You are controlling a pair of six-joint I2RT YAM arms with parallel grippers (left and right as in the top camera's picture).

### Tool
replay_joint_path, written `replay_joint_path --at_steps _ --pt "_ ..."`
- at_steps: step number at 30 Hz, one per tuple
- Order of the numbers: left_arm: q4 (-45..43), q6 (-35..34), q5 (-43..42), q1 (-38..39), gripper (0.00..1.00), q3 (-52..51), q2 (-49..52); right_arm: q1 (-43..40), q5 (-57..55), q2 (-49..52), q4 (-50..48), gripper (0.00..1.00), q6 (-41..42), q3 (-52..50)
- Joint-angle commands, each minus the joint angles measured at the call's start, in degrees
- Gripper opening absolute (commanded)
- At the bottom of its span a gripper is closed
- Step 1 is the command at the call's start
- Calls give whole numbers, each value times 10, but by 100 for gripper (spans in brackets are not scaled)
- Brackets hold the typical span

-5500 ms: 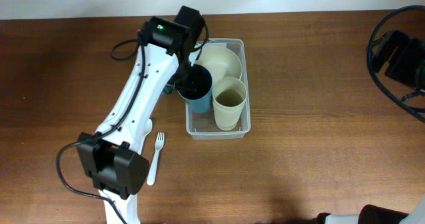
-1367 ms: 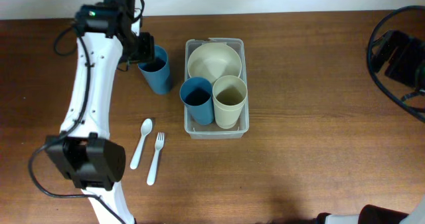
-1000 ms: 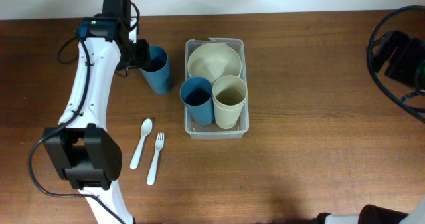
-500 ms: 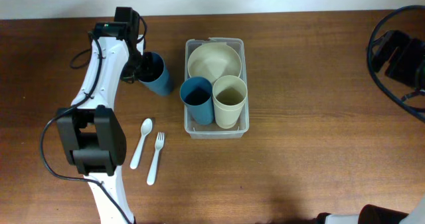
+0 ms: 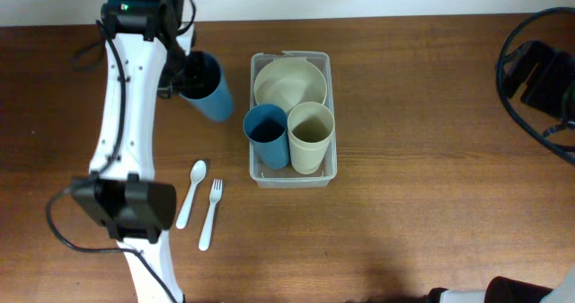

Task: Pack container
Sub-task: 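Grasp the second blue cup and carry it over the container, then lower the blue cup into the first blue cup and release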

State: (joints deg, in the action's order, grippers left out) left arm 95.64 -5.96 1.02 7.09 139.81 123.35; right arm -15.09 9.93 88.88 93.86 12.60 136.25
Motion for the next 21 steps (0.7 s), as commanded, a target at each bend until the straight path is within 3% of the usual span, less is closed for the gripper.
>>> replay_joint_path --at_steps 1,4,10,21 --pt "10 18 4 63 1 60 -59 -4 -1 0 -2 99 -4 4" --pt "10 17 52 118 2 65 -84 -4 -1 0 -2 99 -4 4" --pt "10 3 54 183 2 64 -95 -4 -1 0 -2 99 -4 4" --pt "11 0 48 195 2 56 -96 -4 -1 0 -2 99 -4 4"
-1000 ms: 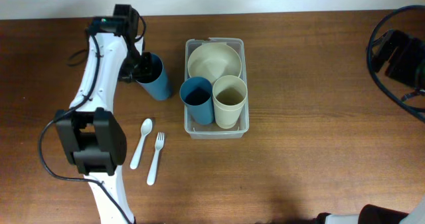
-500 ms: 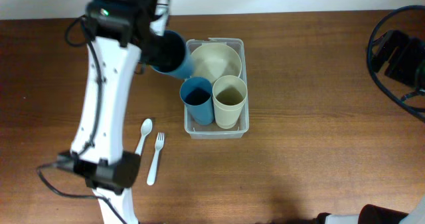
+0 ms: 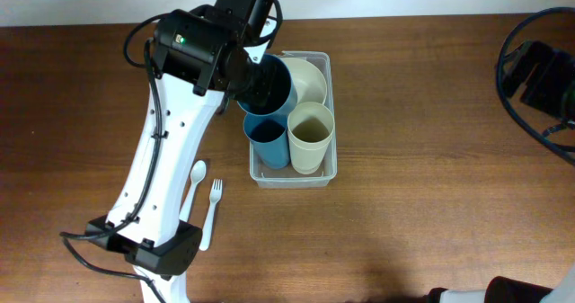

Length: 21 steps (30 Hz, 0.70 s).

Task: Pack container
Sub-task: 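Lower the blue cup into the first blue cup and release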

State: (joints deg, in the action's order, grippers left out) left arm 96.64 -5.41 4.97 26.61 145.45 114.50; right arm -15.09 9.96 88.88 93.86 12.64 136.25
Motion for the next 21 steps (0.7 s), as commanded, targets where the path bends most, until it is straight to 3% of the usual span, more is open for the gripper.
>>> replay_joint_path --at_steps 1,21 --pt "1 -6 8 0 2 0 -7 -4 -1 0 -2 99 -4 4" --pt "1 -5 19 -1 2 -67 -14 -4 -1 0 -2 99 -4 4"
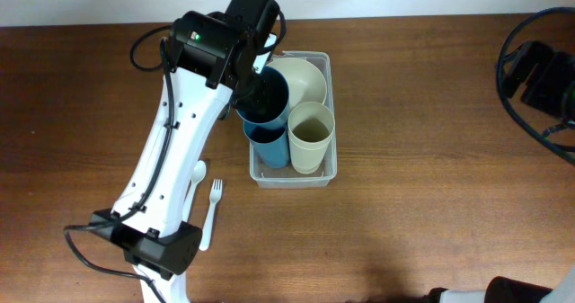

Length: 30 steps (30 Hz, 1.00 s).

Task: Pack container
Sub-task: 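Lower the blue cup into the first blue cup and release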

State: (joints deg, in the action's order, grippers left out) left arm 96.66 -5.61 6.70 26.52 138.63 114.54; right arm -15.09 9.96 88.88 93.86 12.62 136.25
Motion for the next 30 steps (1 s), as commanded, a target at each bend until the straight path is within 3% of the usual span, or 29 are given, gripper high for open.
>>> replay_joint_path --at_steps 1,17,18,19,23,30 --pt "0 -3 0 0 2 1 -15 -4 -1 0 -2 99 -4 4" --pt "0 -3 2 -1 6 -81 -15 -4 -1 0 -2 99 -4 4" --pt "0 -3 2 -1 9 -81 -15 -4 -1 0 -2 99 -4 4" --pt "0 -3 2 -1 19 -81 -16 -4 -1 0 -2 99 -4 4" --pt "0 -3 2 -3 44 -80 -28 -4 -1 0 -2 99 -4 4" --pt "0 -3 3 -32 53 -52 -82 -4 -1 0 -2 99 -4 4"
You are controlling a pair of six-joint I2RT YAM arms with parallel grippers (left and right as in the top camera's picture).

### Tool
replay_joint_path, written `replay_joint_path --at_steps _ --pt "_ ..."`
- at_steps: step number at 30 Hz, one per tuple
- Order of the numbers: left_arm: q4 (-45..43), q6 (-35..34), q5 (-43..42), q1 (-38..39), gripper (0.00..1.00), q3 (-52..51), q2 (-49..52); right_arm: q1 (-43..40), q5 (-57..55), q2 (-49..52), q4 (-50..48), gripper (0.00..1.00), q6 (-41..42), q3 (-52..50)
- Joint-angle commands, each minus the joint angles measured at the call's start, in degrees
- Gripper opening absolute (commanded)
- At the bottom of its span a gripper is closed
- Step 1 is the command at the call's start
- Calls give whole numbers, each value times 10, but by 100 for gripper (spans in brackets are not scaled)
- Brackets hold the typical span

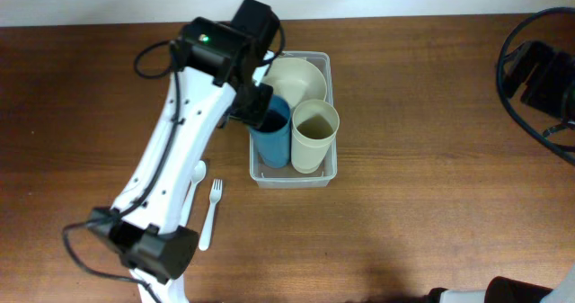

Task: Pack container
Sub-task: 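Lower the blue cup into the first blue cup and release, then retract the left gripper up and back to the left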

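Note:
A clear plastic container (329, 170) holds a beige bowl (298, 76) at its far end, a beige cup (314, 132) and a blue cup (275, 139) side by side at its near end. My left gripper (258, 111) hangs over the container's left side, shut on the left rim of the blue cup, which stands upright in the near-left corner. Whether a second blue cup sits nested under it is hidden. My right gripper is out of view.
A white spoon (198, 171) and a white fork (209, 213) lie on the wooden table left of the container, partly under my left arm. Black cables and gear (537, 74) sit at the right edge.
My left gripper has moved toward the near end and lower with the blue cup. The held cup now stands where the container's own blue cup showed, covering it.
The left gripper first held a blue cup tilted over the table, left of the container. Then it held the cup over the container's far-left part, above the bowl. By now the cup is down in the near-left corner over the other blue cup.

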State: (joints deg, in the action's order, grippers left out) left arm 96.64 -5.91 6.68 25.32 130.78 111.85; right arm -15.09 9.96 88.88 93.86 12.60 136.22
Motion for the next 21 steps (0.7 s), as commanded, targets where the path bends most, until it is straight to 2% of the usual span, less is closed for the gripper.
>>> replay_joint_path --at_steps 1,4,13,17,21 --pt "0 0 3 -27 53 31 -66 -4 -1 0 -2 99 -4 4" --pt "1 0 12 -54 56 36 -101 -4 -1 0 -2 99 -4 4" --pt "1 0 15 -152 56 23 -195 -4 -1 0 -2 99 -4 4" --pt "0 -1 16 -173 57 -47 -256 -4 -1 0 -2 99 -4 4" --pt "0 -28 17 -189 58 -170 -307 -4 -1 0 -2 99 -3 4"
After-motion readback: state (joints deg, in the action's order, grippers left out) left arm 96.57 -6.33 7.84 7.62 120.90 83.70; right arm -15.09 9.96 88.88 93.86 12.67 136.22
